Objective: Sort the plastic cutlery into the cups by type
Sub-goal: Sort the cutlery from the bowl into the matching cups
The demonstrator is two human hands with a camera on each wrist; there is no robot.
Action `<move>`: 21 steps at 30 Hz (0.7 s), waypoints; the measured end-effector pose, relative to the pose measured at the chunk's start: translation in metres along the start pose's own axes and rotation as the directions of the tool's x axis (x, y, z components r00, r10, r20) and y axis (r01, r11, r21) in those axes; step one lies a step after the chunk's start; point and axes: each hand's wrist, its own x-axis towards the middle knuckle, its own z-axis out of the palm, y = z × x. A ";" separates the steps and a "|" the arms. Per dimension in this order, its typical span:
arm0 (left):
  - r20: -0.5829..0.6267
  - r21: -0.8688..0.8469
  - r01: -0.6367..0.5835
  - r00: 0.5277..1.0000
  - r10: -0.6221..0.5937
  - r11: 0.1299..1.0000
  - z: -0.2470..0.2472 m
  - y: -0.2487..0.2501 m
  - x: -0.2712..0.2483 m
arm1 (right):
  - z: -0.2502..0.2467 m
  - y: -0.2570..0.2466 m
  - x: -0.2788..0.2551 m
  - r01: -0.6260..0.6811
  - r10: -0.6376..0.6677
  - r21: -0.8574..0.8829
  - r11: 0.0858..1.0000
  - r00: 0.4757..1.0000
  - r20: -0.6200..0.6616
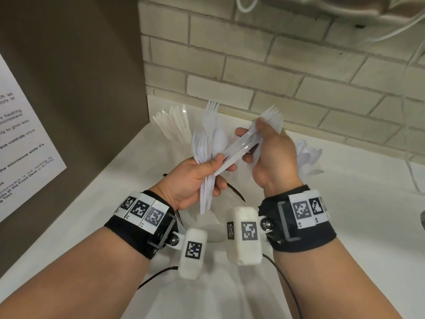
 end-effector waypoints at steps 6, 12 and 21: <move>0.001 -0.002 0.015 1.000 -0.015 1.000 -0.003 -0.004 0.001 | 0.003 -0.030 -0.002 0.186 -0.185 0.101 0.977 0.983 -0.020; 0.090 0.016 0.079 0.993 -0.080 0.997 0.002 -0.004 0.002 | 0.005 -0.026 0.002 0.168 -0.093 -0.362 0.917 0.972 0.217; 0.177 -0.005 0.147 0.974 -0.144 0.989 -0.004 -0.009 -0.001 | 0.010 -0.031 0.003 0.253 -0.239 -0.275 0.928 0.968 0.083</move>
